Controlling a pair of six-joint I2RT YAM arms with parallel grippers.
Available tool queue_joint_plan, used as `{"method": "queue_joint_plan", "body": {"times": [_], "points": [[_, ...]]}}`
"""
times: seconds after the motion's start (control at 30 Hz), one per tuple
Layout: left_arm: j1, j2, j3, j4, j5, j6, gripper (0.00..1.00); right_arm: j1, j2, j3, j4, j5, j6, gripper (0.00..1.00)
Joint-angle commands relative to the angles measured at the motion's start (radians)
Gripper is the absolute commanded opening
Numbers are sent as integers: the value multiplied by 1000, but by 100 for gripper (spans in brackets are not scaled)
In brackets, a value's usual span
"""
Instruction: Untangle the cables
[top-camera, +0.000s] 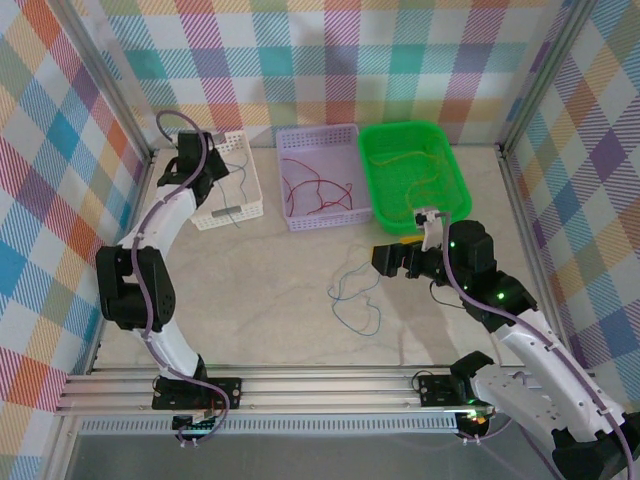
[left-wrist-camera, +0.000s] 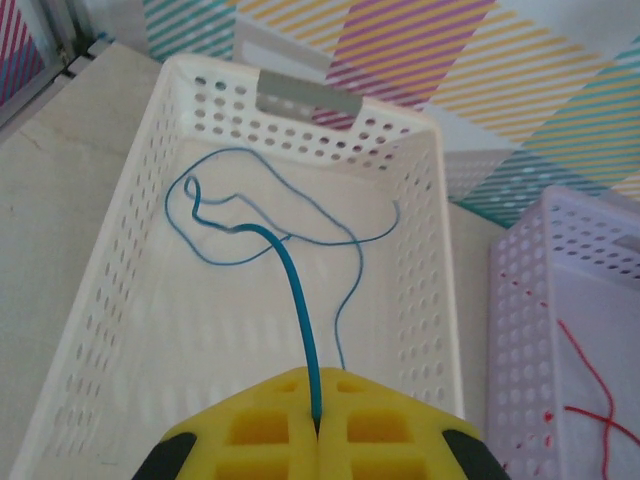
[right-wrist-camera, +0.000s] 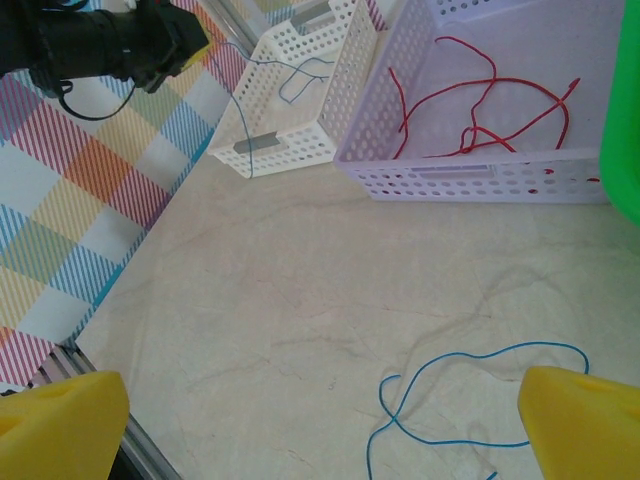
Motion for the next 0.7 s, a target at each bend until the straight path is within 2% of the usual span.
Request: {"method": "queue_joint_plan", "body": {"times": [0.0, 0.1, 0.23, 0.4, 0.67], "points": [[14, 42, 59, -76, -25, -28, 0, 6, 0, -12, 13, -28, 7, 100], [23, 78, 136, -159, -32, -68, 0, 7, -2, -20, 8, -29, 7, 100], [40, 68, 228, -225, 22, -153, 0, 7, -2, -30, 9, -27, 3, 100], [71, 134, 386, -352, 72, -213, 0, 7, 20, -41, 35, -39, 10, 100], [95, 292, 470, -430, -13, -198, 0, 11, 39, -58, 52, -48, 5, 100]]}}
